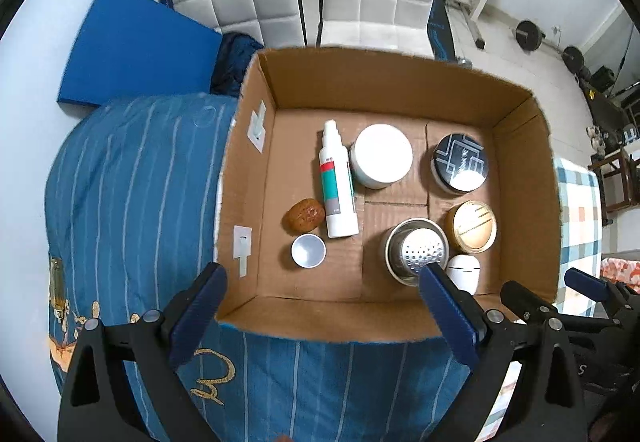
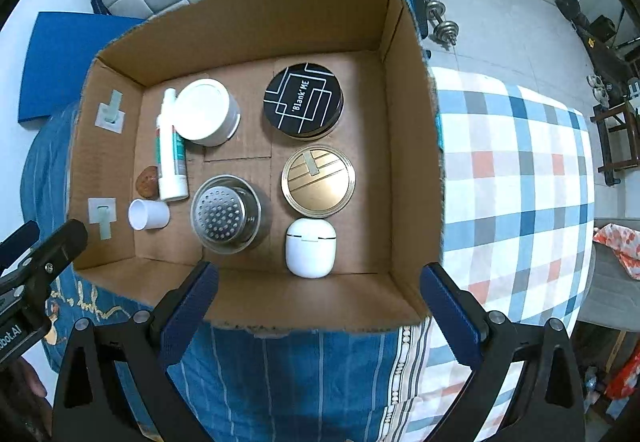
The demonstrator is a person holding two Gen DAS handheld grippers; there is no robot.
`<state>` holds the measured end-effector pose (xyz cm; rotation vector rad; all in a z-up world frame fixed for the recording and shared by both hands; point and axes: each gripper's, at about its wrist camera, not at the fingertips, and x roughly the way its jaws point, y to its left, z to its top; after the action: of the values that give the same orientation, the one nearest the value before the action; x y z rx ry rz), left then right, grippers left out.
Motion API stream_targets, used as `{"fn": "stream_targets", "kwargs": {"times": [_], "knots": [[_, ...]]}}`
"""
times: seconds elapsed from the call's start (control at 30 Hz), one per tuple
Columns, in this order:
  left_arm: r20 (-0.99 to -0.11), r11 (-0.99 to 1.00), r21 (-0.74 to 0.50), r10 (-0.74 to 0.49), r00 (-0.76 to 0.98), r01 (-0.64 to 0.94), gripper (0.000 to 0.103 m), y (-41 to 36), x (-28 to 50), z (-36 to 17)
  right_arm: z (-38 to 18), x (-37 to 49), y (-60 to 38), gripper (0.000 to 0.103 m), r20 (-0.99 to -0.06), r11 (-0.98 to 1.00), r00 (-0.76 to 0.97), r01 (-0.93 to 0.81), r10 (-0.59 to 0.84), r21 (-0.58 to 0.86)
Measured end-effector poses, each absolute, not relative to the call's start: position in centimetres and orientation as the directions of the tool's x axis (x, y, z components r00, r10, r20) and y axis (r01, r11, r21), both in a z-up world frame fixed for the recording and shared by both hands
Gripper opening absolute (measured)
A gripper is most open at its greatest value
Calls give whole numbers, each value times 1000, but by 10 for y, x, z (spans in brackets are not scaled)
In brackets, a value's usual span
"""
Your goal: Organize rigid objects
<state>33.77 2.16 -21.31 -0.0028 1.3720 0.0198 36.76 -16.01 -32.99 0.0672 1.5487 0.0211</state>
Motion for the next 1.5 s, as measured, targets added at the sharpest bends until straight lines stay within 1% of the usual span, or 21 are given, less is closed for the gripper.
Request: {"fn": "stream_targets", "kwargs": {"times": [0.13, 0.37, 0.6, 0.73, 0.97, 1.1, 1.27, 1.5], "knots": [[-967, 1000, 5, 12, 256, -29, 98, 21, 318, -184, -305, 355, -165, 102, -996, 998, 68, 19, 55, 56], [-935, 999, -1, 13, 354, -39, 98, 20, 269, -123, -239, 315, -178, 102, -984, 999, 173, 5, 33, 34], [-914, 1000, -24, -22, 406, -1, 98, 11, 216, -69, -174, 258, -188, 102, -971, 995, 220, -19, 98, 97], [-899, 999, -32, -38, 437, 20, 98, 2, 186, -41, -135, 220, -189, 102, -958, 993, 260, -56, 118, 107], [-854, 999, -42, -41, 519, 10, 98, 2, 139, 14, -80, 170, -199, 102, -927, 994, 360, -50, 107, 96], [-833, 999, -44, -46, 551, 16, 99, 2, 119, 34, -50, 149, -205, 102, -905, 993, 410, -42, 114, 106], [-816, 999, -33, -34, 577, 13, 98, 3, 100, 50, -20, 132, -211, 102, -875, 996, 477, -26, 89, 87], [-795, 1000, -27, -27, 607, 9, 99, 4, 82, 66, 7, 113, -212, 102, -846, 998, 530, -16, 60, 61]]}}
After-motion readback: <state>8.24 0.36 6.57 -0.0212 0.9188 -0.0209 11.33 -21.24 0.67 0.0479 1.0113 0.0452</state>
